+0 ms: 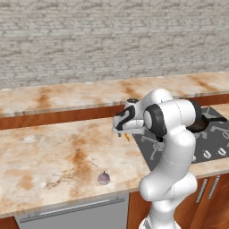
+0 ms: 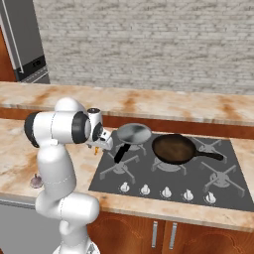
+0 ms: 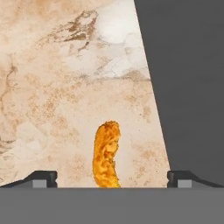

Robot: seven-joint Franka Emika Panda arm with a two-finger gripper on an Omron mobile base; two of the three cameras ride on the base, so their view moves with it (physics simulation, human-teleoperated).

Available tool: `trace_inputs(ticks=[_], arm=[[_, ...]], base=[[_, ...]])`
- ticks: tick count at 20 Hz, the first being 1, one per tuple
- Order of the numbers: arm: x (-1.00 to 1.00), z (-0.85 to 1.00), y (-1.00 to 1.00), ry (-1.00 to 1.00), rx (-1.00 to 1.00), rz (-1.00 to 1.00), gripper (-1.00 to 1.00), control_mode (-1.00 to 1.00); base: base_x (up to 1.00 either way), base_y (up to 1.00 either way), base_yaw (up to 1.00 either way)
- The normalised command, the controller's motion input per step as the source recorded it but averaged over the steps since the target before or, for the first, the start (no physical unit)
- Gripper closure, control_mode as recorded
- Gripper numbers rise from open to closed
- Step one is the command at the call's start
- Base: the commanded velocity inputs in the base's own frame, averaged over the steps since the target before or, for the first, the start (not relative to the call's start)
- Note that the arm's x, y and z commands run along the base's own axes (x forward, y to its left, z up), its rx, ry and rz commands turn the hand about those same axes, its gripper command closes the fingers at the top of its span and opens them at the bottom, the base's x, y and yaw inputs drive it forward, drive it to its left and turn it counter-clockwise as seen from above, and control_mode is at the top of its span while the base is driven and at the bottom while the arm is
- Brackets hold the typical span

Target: Place both pans onto different burners. Then place the garlic and the shrimp on different pans.

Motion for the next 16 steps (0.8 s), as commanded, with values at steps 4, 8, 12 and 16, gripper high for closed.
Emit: trace_inputs(ticks=[4,8,12,16], arm=[[0.0,-0.41,0.16,0.07,0.0,0.0,-1.0,-1.0],[0.0,-0.43,0.21,0.06,0.0,0.02,-1.0,-1.0],[0.0,-0.2,0.19,0.04,0.0,0.01,-1.0,-1.0],[0.0,-0.07,0.09,0.0,0.0,0.0,-1.0,-1.0]], base=[[0.0,0.0,0.0],[0.0,0.0,0.0],[0.0,0.0,0.0],[0.0,0.0,0.0]])
